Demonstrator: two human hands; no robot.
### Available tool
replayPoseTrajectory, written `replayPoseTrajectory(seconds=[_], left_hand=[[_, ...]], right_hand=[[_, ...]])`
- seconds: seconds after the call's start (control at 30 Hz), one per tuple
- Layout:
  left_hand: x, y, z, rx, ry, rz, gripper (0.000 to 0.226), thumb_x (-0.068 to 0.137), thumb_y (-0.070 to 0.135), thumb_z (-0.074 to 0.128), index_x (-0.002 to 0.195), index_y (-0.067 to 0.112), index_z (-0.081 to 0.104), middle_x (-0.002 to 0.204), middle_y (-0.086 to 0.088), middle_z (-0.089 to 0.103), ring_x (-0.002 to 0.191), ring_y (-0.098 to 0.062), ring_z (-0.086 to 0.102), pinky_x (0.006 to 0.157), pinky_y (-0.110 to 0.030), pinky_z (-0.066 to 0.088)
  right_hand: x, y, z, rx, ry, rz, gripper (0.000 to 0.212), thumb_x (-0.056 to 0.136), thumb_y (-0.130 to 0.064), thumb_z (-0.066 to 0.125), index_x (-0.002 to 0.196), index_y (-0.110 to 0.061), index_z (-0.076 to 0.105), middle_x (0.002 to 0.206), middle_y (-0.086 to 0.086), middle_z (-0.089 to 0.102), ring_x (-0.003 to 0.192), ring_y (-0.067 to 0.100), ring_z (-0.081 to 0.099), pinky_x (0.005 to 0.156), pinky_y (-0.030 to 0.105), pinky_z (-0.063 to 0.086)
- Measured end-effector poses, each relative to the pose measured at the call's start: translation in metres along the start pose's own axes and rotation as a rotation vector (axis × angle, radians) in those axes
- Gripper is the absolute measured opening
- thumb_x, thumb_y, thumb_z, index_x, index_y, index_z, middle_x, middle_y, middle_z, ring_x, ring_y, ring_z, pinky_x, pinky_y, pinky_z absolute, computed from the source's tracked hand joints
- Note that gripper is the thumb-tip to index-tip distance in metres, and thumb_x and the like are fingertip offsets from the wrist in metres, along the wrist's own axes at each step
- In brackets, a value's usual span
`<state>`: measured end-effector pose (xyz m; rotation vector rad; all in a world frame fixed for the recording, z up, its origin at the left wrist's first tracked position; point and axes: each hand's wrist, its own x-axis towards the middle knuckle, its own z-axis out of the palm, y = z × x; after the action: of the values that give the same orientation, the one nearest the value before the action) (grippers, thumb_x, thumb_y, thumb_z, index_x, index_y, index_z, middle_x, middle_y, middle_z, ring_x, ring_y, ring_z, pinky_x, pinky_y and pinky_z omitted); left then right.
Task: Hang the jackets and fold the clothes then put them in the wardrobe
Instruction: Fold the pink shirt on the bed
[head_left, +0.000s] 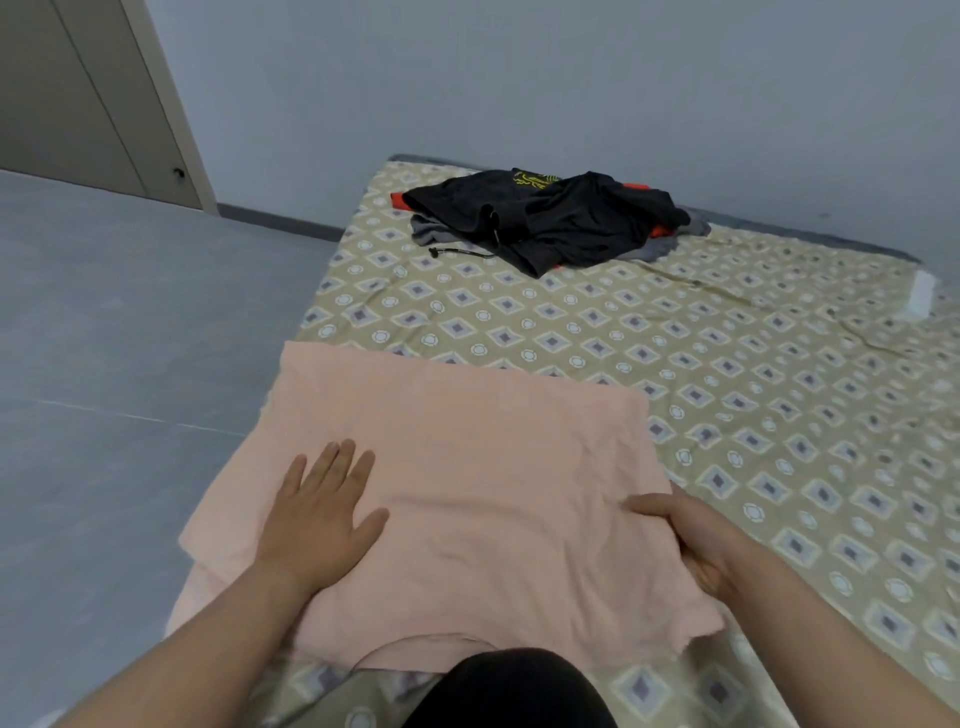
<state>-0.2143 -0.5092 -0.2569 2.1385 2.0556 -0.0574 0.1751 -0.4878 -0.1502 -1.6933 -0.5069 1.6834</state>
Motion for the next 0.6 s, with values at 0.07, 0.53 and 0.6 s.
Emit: replayPoseTrajectory(seconds=[0.07, 0.53, 0.6], left_hand=[[-0.004, 0.004, -0.004, -0.045, -0.039, -0.045, 0.084, 0.084, 0.068, 0.004, 0.159, 0.029, 0.006, 0.166, 0.002, -0.003, 0.153, -0.014, -0.005, 0.12, -0.039, -0.01], [-0.082, -0.025, -0.028, -1.84, -0.016, -0.562, 0.044, 0.106, 0.04, 0.036, 0.11, 0.012, 0.07, 0.109, -0.011, 0.074, 0.101, -0.023, 0.07, 0.093, -0.039, 0.05], [-0.08, -0.03, -0.025, -1.825, -0.021, -0.591, 0.033, 0.101, 0.04, 0.05, 0.112, 0.015, 0.069, 0.105, -0.003, 0.076, 0.098, -0.019, 0.071, 0.088, -0.038, 0.053]], right_hand=[[-0.01, -0.015, 0.023, 0.033, -0.096, -0.089, 0.061, 0.088, 0.012, 0.046, 0.14, -0.019, 0.048, 0.129, 0.024, 0.062, 0.112, 0.045, 0.063, 0.09, 0.058, 0.053], [-0.036, 0.073, 0.286, -0.45, -0.464, -0.221, 0.078, 0.085, 0.001, 0.058, 0.151, -0.03, 0.033, 0.141, 0.003, 0.047, 0.088, 0.023, 0.061, 0.074, 0.038, 0.051], [-0.041, 0.085, 0.281, -0.396, -0.418, -0.177, 0.059, 0.09, -0.005, 0.058, 0.145, -0.02, 0.042, 0.119, 0.004, 0.059, 0.078, 0.023, 0.064, 0.068, 0.038, 0.054]])
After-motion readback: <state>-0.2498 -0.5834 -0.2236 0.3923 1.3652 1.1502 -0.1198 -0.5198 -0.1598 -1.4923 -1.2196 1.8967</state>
